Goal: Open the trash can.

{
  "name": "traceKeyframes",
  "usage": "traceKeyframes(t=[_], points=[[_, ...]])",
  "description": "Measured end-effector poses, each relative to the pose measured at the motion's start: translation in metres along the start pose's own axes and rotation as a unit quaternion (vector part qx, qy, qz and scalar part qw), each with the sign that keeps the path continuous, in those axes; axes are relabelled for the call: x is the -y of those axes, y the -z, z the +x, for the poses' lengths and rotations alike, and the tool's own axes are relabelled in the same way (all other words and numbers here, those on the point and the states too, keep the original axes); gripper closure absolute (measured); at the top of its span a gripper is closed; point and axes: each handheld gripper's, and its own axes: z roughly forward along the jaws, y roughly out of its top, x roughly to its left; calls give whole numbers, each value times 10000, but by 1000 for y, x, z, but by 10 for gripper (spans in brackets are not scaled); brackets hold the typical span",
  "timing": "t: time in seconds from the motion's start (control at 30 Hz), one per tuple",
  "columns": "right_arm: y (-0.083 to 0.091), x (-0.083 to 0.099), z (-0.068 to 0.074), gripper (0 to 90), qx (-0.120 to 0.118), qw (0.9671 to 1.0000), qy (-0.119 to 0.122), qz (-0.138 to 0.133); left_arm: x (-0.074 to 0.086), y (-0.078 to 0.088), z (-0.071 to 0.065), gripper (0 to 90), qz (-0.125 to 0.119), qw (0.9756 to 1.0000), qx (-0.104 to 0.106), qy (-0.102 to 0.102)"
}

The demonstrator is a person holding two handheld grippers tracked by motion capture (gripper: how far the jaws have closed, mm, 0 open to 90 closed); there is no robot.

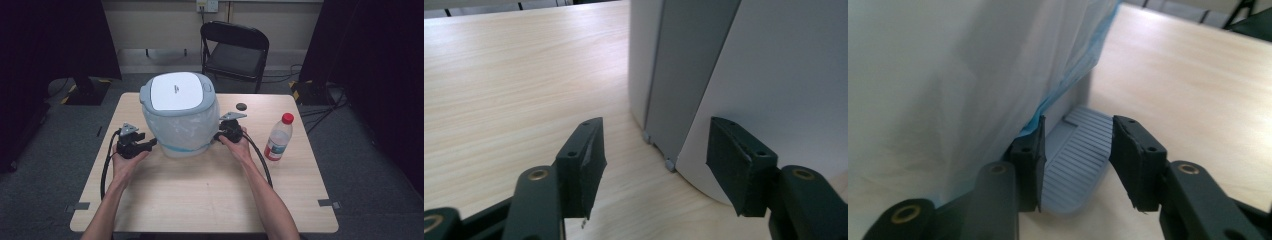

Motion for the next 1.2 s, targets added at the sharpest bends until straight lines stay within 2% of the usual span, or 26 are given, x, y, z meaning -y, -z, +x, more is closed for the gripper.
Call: traceKeyframes(t=[0.07, 0.1, 0.2, 0.3, 0.4, 0.43, 0.47, 0.5, 0.53, 0.57, 0.6, 0.7, 0.73, 0.77, 0.8, 0.83, 0.87, 0.9, 0.97, 1.0, 1.03, 1.07, 1.13, 1.17, 1.2], points=[[1, 2, 13, 632, 39, 9996, 293, 28, -1, 1, 3, 449, 61, 10000, 41, 17], [3, 3, 18, 637, 64, 9994, 346, 25, -1, 2, 3, 492, 63, 9999, 83, 2], [11, 10, 26, 637, 9, 9996, 292, -41, -1, 3, 4, 552, 61, 10000, 60, -48], [18, 15, 38, 653, 25, 9991, 417, -59, 0, 1, 4, 590, 123, 9999, 18, -106], [27, 19, 50, 646, -121, 9984, 560, -20, 1, 2, 6, 642, 99, 9999, 12, -50], [27, 19, 50, 646, -121, 9984, 560, -20, 1, 2, 6, 649, 99, 9999, 12, -50], [29, 21, 55, 642, -172, 9983, 560, -26, 1, 3, 6, 649, 104, 9999, 25, 17], [34, 25, 64, 635, -264, 9979, 583, -14, 2, 3, 6, 690, 83, 9999, 8, 62], [37, 27, 68, 626, -320, 9979, 563, -5, 3, 3, 6, 690, 50, 10000, 4, 68], [39, 29, 72, 630, -355, 9980, 515, 11, 4, 3, 6, 694, 23, 9999, 88, 114], [42, 32, 76, 634, -337, 9987, 370, 35, 5, 3, 5, 694, 23, 9999, 104, 129], [50, 37, 85, 647, -299, 9991, 313, 42, 7, 3, 2, 685, -51, 9998, 102, 158], [52, 39, 89, 642, -322, 9989, 326, 59, 9, 3, 2, 678, -89, 9996, 108, 253], [54, 42, 94, 621, -329, 9985, 399, 156, 9, 2, 2, 659, -105, 9994, 118, 303], [57, 43, 98, 601, -343, 9985, 387, 191, 10, 2, 0, 643, -104, 9996, 50, 269], [59, 44, 99, 537, -328, 9985, 384, 216, 10, 3, -1, 579, -112, 9996, -54, 254], [61, 45, 98, 504, -320, 9985, 364, 267, 12, 5, -1, 509, -71, 9991, -19, 418], [63, 45, 94, 511, -292, 9986, 325, 304, 13, 7, -1, 530, 14, 9988, 25, 490], [69, 45, 85, 503, -39, 9991, 257, 334, 13, 14, -4, 528, 43, 9987, -250, 445], [73, 45, 77, 501, 85, 9991, 269, 331, 14, 19, -5, 531, -32, 9985, -129, 523], [77, 47, 67, 501, 226, 9988, 251, 364, 14, 19, -5, 529, -32, 9985, -129, 523], [79, 49, 61, 501, 371, 9983, 200, 407, 16, 26, -9, 520, -14, 9989, -211, 421], [79, 55, 46, 497, 553, 9974, 77, 447, 21, 29, -14, 514, 133, 9995, 35, 298], [79, 55, 46, 497, 553, 9974, 77, 447, 21, 29, -14, 502, 133, 9995, 35, 298], [73, 59, 38, 493, 737, 9960, 8, 507, 24, 30, -20, 511, 111, 9997, -8, 194]])
